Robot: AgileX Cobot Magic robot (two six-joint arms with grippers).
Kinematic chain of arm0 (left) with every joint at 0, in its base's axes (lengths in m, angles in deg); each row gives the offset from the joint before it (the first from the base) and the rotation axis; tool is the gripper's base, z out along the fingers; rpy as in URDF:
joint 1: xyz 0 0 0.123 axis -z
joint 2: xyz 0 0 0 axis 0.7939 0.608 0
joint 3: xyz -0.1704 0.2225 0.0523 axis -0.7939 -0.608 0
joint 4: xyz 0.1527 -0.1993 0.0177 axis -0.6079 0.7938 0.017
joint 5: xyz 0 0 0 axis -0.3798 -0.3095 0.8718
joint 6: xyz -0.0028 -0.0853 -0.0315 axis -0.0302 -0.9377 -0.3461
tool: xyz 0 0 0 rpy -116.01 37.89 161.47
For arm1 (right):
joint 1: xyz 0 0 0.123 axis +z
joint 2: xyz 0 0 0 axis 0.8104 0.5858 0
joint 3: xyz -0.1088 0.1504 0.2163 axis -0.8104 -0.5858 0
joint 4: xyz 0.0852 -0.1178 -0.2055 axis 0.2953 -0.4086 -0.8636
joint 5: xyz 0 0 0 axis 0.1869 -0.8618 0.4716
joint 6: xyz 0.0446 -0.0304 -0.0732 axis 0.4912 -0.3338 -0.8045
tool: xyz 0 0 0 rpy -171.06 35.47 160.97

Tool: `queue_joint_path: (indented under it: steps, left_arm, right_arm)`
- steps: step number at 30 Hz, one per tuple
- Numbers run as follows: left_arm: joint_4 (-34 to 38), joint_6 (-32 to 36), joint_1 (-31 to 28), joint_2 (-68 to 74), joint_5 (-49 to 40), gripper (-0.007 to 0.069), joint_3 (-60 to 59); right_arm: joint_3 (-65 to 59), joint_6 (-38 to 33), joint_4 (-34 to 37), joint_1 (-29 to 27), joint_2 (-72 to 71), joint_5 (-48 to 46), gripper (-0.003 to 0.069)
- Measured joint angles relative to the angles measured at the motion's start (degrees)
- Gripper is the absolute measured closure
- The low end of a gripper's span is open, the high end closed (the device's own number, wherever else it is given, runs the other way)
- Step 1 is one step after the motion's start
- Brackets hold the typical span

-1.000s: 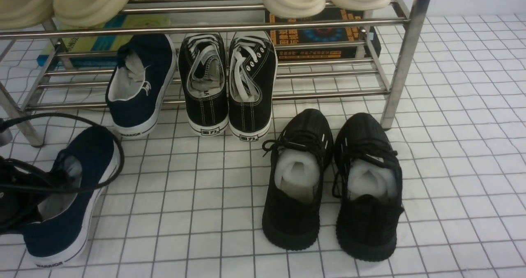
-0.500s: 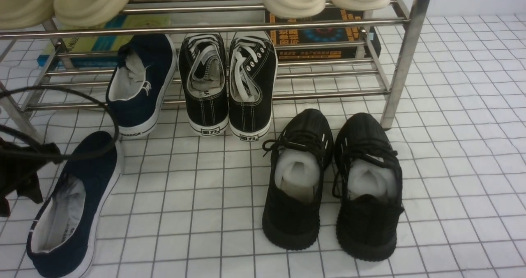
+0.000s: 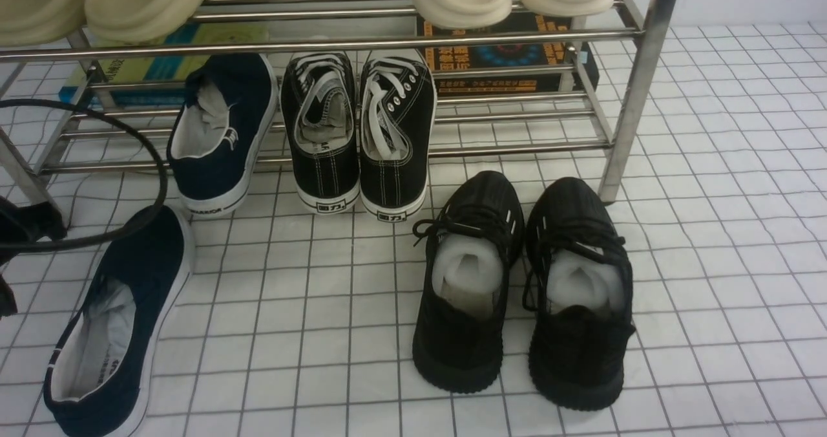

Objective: Take the shoes off the shelf with your hand from the white checkered tablecloth.
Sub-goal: 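Grasp the leftmost shoe on the bottom shelf of the shoe rack with the left gripper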

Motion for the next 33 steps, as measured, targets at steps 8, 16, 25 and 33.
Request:
queue_joint_path:
  steps: [8,16,25,33]
  left_arm:
    - [3.7,0.3,0.0,-2.3,-0.1,0.0623,0.0]
    - [4.9,0.3,0.0,-2.3,0.3,0.0623,0.0]
    - [5.7,0.4,0.0,-2.3,-0.1,0.0622,0.0]
    - [5.9,0.5,0.0,-2.3,-0.4,0.0620,0.0]
  right_arm:
    - [0.0,0.0,0.0,0.0,0.0,0.0,0.0420]
    - [0.0,0.0,0.0,0.0,0.0,0.0,0.0420]
    - [0.0,0.0,0.0,0.0,0.0,0.0,0.0420]
    - [0.0,0.0,0.0,0.0,0.0,0.0,0.0420]
